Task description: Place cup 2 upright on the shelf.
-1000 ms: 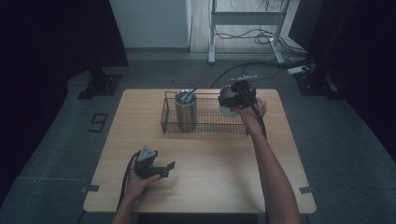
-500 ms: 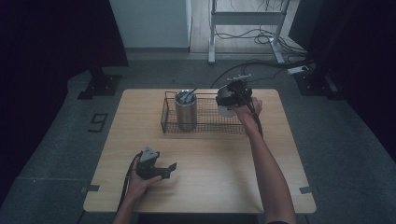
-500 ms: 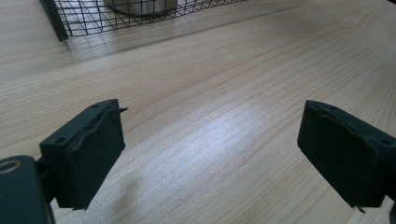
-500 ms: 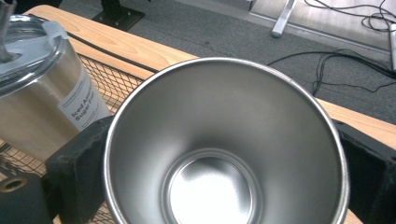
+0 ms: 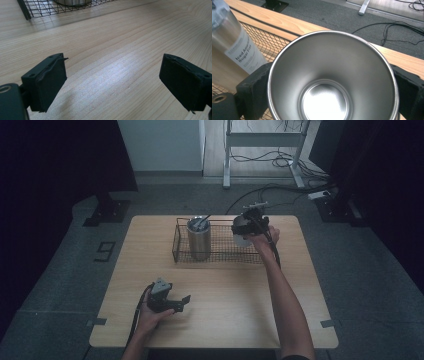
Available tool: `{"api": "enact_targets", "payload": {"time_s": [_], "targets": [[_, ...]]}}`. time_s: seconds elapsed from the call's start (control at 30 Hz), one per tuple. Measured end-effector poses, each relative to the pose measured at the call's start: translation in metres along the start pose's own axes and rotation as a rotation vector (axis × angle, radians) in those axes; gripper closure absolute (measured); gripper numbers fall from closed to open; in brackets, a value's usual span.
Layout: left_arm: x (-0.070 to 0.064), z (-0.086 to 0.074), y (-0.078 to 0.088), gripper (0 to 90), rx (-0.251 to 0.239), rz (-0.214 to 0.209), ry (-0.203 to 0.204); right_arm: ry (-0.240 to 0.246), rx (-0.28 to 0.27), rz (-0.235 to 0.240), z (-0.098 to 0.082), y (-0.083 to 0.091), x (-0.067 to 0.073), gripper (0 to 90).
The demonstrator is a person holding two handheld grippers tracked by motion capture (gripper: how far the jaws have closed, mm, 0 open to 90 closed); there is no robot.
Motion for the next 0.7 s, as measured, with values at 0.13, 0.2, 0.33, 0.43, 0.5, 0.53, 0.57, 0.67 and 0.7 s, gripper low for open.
{"api": "enact_targets", "payload": {"time_s": [0.13,0.2,0.33,0.43,0.5,0.53,0.57,0.67,0.7], "targets": [[-0.001,0.000,0.001,7.3,-0.004,-0.015,0.008,0.012,0.014,-0.001,-0.005,-0.008,0.002,5.9],[0.000,0.000,0.000,7.2,-0.002,-0.012,0.005,0.018,0.015,0.001,-0.007,-0.011,0.002,5.9],[0.000,-0.001,0.000,7.3,0.000,-0.010,0.002,0.022,0.021,0.008,-0.010,-0.017,0.003,5.9],[-0.001,-0.001,-0.001,7.2,0.001,-0.009,-0.001,0.019,0.028,0.011,-0.013,-0.020,0.003,5.8],[-0.001,-0.001,-0.001,7.3,0.002,-0.010,0.000,0.015,0.032,0.013,-0.014,-0.021,0.002,5.8],[-0.002,-0.001,-0.002,7.3,0.002,-0.011,0.000,0.015,0.032,0.015,-0.015,-0.022,0.002,5.9],[-0.002,-0.001,-0.002,7.3,0.003,-0.012,-0.002,0.018,0.031,0.015,-0.016,-0.023,0.002,5.9],[-0.004,-0.002,-0.003,7.3,0.009,-0.013,-0.007,0.013,0.043,0.021,-0.021,-0.027,0.002,5.9],[-0.004,-0.002,-0.004,7.3,0.010,-0.012,-0.008,0.014,0.051,0.019,-0.023,-0.029,0.001,5.8]]}}
Point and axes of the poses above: each handheld gripper's, and its own axes: y roughly backward along the jaws, z roughly out of its top, x roughly to its left, the point moved 7 cm from there along -y, roughly forward along the jaws, and after that the axes turned 1 degree about y, right-handed, at the moved point
